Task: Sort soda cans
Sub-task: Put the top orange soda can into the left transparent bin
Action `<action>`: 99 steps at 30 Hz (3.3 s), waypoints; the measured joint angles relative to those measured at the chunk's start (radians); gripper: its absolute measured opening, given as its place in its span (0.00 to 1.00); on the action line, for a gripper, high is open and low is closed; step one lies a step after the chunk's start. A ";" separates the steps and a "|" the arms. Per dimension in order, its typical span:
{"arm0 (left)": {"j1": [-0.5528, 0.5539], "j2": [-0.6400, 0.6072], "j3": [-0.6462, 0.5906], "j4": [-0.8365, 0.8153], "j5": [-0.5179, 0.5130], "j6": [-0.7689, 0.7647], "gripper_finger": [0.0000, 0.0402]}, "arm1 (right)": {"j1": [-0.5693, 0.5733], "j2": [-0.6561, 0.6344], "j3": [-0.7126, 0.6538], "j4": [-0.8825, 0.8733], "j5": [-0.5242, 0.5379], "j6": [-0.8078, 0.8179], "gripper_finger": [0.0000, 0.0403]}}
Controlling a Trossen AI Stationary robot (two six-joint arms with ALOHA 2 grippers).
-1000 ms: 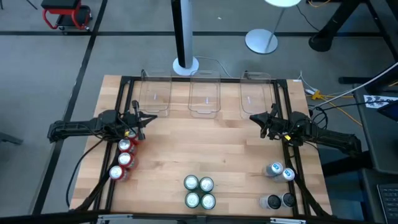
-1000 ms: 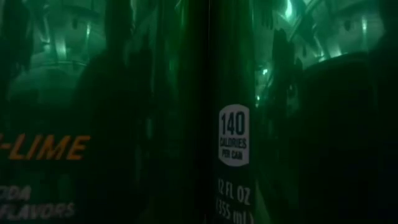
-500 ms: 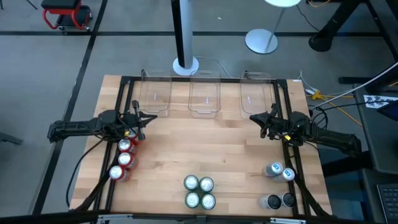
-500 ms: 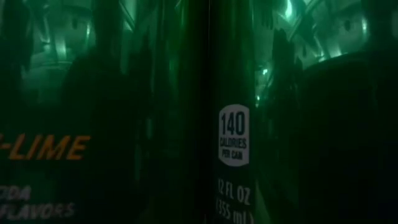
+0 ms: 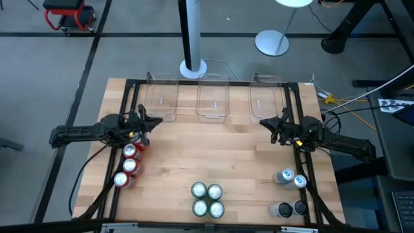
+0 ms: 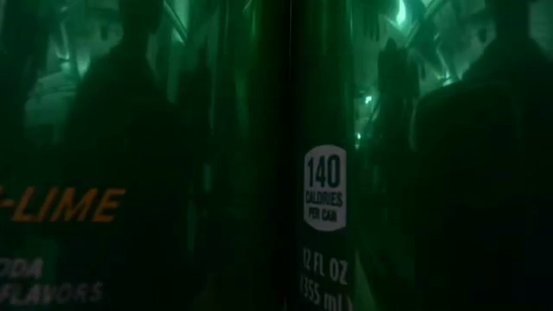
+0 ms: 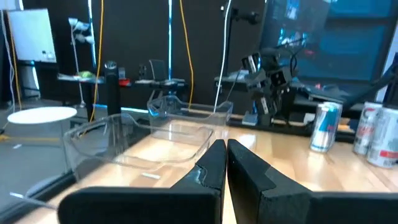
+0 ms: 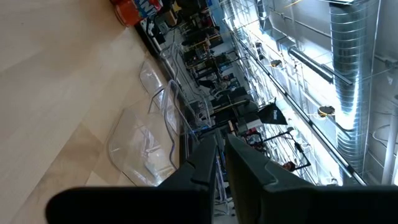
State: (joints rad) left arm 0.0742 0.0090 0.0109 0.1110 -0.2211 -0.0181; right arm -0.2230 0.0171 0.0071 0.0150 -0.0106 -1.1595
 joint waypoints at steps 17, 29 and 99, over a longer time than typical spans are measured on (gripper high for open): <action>0.000 0.089 0.325 -0.248 -0.076 -0.069 0.02 | 0.000 0.000 0.000 0.040 0.159 -0.110 0.09; 0.000 0.448 0.890 -0.810 -0.137 -0.134 0.02 | 0.000 0.000 0.000 0.035 0.160 -0.132 0.09; 0.000 1.039 1.023 -1.536 0.187 -0.655 0.74 | 0.000 0.000 0.000 0.028 0.158 -0.159 0.09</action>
State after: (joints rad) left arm 0.0743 1.0477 1.0336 -1.4250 -0.0338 -0.6734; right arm -0.2230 0.0170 0.0072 0.0425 0.1478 -1.3184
